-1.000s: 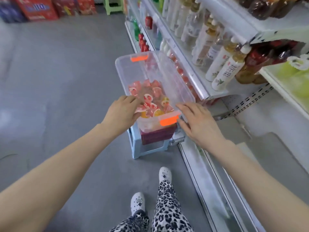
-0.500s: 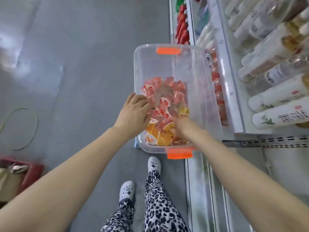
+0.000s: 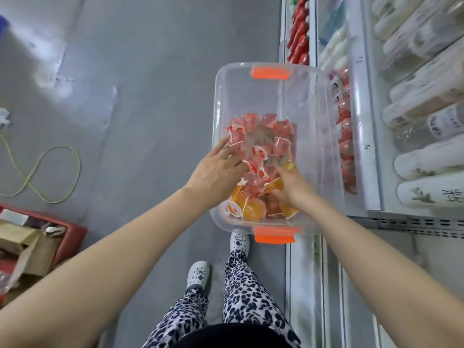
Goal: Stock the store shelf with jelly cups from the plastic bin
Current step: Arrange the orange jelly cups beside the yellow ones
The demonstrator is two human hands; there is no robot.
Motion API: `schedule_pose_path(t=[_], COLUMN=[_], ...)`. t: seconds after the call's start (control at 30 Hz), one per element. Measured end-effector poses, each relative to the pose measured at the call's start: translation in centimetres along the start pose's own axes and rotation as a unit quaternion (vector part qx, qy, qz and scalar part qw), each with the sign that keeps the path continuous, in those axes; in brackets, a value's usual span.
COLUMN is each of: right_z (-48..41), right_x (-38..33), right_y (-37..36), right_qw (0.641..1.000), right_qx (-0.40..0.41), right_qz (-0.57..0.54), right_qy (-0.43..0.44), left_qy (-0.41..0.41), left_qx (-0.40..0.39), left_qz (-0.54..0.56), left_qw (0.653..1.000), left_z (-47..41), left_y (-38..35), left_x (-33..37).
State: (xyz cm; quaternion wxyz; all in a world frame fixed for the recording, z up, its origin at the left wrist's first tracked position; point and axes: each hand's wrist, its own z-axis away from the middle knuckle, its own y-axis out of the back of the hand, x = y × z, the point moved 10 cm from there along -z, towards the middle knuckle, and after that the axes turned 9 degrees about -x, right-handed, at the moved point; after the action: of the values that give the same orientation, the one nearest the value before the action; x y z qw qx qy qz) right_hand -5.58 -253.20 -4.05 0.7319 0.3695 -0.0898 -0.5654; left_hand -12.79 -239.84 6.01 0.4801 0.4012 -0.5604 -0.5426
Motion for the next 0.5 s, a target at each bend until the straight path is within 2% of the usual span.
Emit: schedule_pose_path(t=[0.1,0.17,0.23,0.37,0.5], right_z=[2.7,4.0,4.8,5.7,6.7], right_x=[1.3,1.7,1.5,1.0,0.2], right_y=[3.1,4.5,5.4,6.2,7.0], right_qw=[0.996,0.992,0.988,0.981,0.973], right_qx=[0.08,0.118,0.148,0.183,0.214], right_qz=[-0.033,-0.044,-0.043,-0.036,-0.043], right_qy=[0.008,0.017,0.031,0.061,0.076], left_qy=[-0.074,-0.059,-0.049,-0.035,-0.011], left_qx=[-0.162,-0.276,-0.339,-0.403,-0.402], left_qz=[0.012,0.011,-0.009,-0.035,-0.032], left_qw=[0.984,0.959,0.939,0.914,0.915], left_z=[-1.8,-2.1,-2.0,-1.4,-1.7], left_y=[-4.0,-6.9,-9.4,-12.7,-12.8], left_x=[4.5,6.1,6.7,6.6,6.5])
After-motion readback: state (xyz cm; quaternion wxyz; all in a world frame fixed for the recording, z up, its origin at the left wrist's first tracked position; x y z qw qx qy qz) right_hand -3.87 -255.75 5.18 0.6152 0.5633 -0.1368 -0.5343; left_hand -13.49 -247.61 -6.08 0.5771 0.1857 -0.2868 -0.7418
